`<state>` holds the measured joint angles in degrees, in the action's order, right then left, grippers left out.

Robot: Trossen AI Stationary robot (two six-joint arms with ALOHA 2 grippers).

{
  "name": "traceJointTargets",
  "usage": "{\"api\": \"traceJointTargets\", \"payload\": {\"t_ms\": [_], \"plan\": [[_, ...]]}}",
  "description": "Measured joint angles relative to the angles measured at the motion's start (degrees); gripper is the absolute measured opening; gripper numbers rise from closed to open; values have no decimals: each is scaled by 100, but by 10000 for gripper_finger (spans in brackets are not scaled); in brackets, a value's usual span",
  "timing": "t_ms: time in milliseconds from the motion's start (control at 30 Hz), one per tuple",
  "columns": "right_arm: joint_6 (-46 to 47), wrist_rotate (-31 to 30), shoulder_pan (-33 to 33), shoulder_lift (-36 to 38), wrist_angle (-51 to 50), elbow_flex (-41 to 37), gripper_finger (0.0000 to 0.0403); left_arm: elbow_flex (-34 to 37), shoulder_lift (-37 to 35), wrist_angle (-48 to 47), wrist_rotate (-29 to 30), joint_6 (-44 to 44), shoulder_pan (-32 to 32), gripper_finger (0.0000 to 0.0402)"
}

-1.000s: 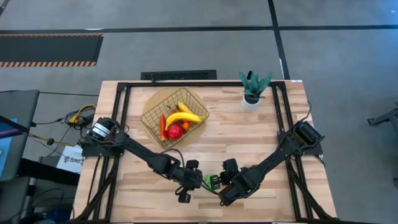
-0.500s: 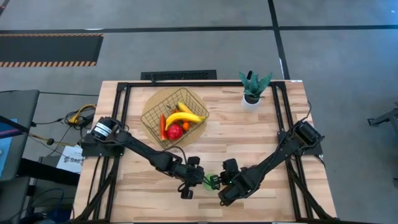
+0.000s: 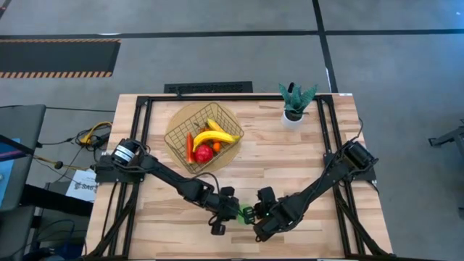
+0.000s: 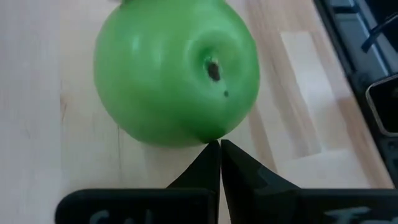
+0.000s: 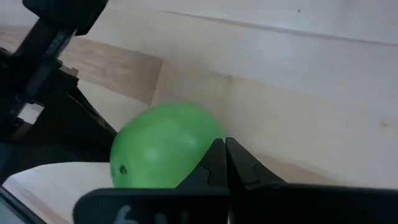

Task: Build produce basket
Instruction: Put the green apple into the wire basket

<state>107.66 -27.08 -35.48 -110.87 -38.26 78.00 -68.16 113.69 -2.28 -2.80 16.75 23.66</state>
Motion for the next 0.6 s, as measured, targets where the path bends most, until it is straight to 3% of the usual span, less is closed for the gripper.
{"api": "traceJointTargets", "payload": {"t_ms": [300,600], "plan": [[-61,3,91,0,150,-4,0,4,0,130,-163,12,-105,0],[-702,-109,331,20,612,-13,0,-123,22,145,-311,-160,-219,0]]}}
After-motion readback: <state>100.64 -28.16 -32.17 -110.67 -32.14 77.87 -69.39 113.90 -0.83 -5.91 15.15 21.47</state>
